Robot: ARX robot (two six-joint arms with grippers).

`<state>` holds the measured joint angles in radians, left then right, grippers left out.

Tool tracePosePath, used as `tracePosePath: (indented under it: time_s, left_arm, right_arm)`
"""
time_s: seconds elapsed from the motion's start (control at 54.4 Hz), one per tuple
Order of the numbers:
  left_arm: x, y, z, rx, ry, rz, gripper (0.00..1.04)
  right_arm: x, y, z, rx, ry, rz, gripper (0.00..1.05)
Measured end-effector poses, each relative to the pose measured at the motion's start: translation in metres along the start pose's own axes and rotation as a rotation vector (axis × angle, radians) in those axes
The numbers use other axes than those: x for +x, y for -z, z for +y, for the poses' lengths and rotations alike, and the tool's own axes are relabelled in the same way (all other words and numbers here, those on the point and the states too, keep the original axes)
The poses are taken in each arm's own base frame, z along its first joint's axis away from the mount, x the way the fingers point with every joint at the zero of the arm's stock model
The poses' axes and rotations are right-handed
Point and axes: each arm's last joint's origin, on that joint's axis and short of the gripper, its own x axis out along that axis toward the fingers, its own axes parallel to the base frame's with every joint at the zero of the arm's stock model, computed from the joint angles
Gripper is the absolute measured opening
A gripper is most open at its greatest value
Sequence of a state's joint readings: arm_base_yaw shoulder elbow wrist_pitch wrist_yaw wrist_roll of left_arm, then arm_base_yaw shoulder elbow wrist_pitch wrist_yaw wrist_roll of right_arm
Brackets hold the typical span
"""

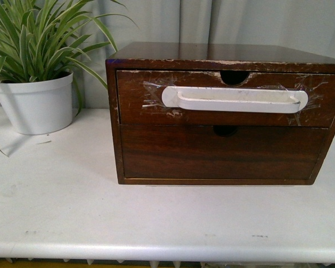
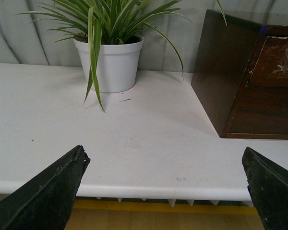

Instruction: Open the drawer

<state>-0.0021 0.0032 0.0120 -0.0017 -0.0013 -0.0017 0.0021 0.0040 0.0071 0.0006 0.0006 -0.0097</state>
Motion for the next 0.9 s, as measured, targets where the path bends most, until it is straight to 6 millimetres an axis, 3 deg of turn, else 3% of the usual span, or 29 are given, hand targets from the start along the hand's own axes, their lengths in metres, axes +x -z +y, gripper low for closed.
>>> tracePosePath:
  time_s: [0.092, 0.239, 0.331, 0.625, 0.79, 0.9]
  left_arm:
    - [0.0, 0.0, 0.0, 0.0, -0.002, 0.0, 0.99]
    - [0.007, 0.003, -0.004, -0.042, -0.343, 0.151, 0.99]
    - [0.016, -0.003, -0.008, -0.029, -0.307, 0.175, 0.99]
    - [0.068, -0.038, -0.005, 0.249, 0.108, 0.245, 0.99]
    - [0.115, -0.063, -0.009, 0.446, 0.448, 0.274, 0.99]
    - [0.148, -0.084, -0.024, 0.556, 0.687, 0.309, 0.99]
  right_arm:
    - [0.0, 0.001, 0.001, 0.021, -0.009, 0.029, 0.96]
    - [0.007, -0.005, 0.007, 0.041, -0.084, 0.136, 0.96]
    - [0.015, -0.02, 0.012, -0.009, -0.2, 0.189, 0.96]
    - [0.057, -0.066, 0.021, -0.293, -0.486, 0.297, 0.96]
    - [0.091, -0.098, 0.023, -0.438, -0.566, 0.292, 0.96]
    - [0.114, -0.114, 0.025, -0.499, -0.632, 0.318, 0.96]
